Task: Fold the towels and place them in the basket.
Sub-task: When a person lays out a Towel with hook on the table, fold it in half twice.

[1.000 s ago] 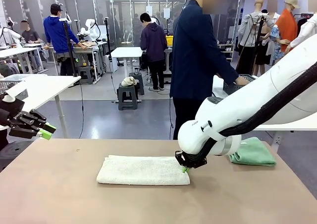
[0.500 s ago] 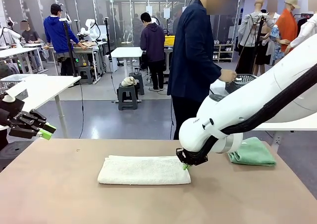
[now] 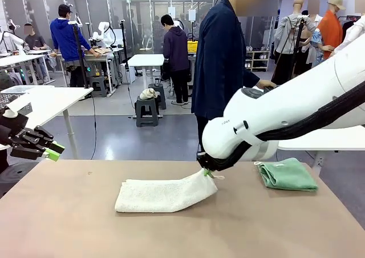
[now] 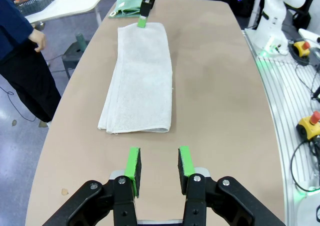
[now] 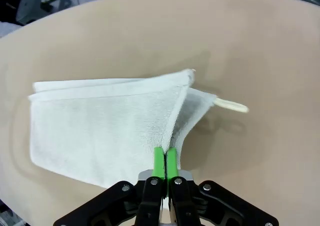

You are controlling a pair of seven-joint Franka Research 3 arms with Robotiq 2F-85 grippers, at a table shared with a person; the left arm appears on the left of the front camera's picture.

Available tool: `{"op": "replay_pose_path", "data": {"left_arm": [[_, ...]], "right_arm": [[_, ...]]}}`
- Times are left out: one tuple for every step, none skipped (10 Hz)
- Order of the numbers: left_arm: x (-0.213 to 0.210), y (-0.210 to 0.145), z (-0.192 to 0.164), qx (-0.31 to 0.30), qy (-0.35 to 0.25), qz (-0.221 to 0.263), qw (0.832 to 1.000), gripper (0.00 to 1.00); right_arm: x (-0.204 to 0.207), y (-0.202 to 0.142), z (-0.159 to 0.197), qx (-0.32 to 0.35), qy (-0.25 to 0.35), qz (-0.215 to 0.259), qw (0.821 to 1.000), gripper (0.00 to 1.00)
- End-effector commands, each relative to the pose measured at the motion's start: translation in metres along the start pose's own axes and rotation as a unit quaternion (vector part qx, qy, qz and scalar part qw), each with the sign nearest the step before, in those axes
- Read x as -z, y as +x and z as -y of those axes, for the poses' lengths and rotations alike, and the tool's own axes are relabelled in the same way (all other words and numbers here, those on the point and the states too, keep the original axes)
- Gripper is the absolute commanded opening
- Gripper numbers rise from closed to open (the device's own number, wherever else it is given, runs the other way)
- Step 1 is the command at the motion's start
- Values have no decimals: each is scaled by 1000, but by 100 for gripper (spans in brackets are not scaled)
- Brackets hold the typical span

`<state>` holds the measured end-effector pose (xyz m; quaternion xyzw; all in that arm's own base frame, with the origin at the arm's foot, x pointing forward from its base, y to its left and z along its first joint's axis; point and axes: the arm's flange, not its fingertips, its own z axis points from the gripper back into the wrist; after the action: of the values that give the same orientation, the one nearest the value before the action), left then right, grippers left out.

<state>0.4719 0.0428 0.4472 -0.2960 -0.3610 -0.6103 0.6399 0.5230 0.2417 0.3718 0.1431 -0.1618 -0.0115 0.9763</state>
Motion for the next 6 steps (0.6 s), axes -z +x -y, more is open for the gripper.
{"op": "replay_pose_path", "data": {"left_arm": [[0,0,1,3,0,6,1000,41],[0,0,1,3,0,6,1000,41],[0,0,1,3,0,6,1000,41],[0,0,1,3,0,6,1000,41],[0,0,1,3,0,6,1000,41],[0,0,1,3,0,6,1000,41]], "right_arm": [[0,10,-43,-36,6,-2,999,0],[0,15,-78,-55,6,-4,998,0],[0,15,-112,-70,5,-5,997,0],[1,13,-147,-86,2,-3,996,0],[2,9,-181,-98,-3,-3,995,0],[5,3,-217,-115,-10,-3,993,0]]}}
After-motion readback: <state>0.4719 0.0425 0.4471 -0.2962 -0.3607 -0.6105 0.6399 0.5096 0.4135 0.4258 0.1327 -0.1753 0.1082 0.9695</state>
